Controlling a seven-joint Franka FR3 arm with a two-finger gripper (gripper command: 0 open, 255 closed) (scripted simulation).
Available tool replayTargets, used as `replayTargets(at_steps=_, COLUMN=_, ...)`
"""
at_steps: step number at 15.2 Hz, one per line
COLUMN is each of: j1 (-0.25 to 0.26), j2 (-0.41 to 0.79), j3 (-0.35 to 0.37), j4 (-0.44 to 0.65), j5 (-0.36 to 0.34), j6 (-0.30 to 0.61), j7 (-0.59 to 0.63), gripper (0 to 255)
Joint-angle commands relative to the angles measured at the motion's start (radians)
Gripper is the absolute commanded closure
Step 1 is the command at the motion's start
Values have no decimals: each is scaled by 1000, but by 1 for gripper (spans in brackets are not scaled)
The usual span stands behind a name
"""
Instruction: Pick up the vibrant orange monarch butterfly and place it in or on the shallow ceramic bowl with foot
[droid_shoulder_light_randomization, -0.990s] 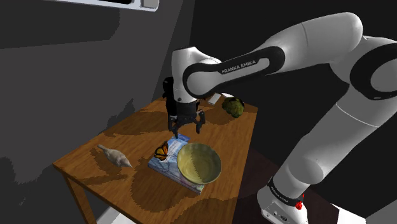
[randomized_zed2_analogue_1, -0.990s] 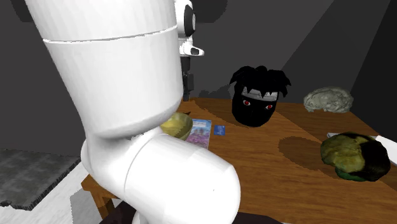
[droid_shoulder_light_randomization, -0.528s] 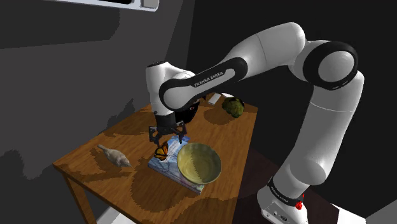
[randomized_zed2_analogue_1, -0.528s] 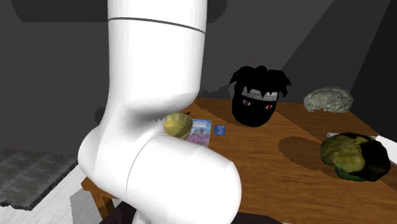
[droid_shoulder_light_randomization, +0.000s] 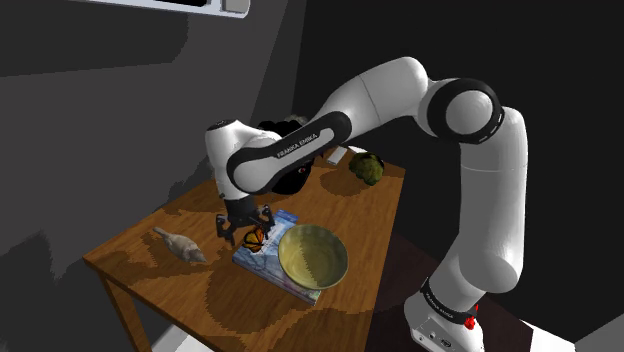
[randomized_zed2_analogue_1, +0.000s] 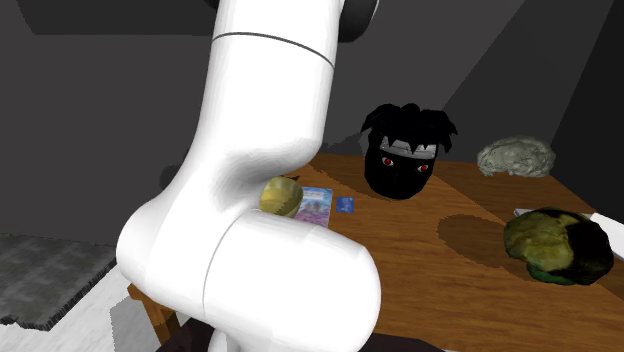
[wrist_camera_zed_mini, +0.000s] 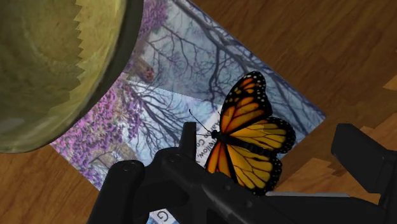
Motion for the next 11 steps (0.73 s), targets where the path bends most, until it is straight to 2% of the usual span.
replayTargets(at_steps=1, j1=2, j2=10, j3=-3, j4=-14, j5=-6, j6=23, j7=4, gripper=0)
replayTargets(at_steps=4, j1=3, j2=21, j3=-7, j4=-36, j5=-13, j6=54, j7=9, gripper=0)
replayTargets(at_steps=11, j1=3, j2=21, j3=-7, j4=-36, j5=-13, j6=54, j7=9, gripper=0)
